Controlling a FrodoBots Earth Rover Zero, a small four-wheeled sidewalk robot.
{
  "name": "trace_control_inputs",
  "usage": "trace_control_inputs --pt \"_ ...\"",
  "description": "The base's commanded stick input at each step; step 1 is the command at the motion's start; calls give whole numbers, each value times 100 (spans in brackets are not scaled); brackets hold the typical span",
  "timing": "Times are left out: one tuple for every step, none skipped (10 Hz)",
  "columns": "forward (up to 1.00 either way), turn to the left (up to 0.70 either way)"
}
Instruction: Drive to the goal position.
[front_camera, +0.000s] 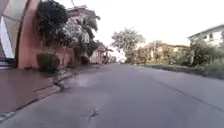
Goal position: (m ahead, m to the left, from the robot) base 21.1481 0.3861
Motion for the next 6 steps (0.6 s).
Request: trace_control_inputs --pt "100 0" --pt "100 0" --pt "100 0" --pt "100 0" --pt "100 0" --pt "100 0"
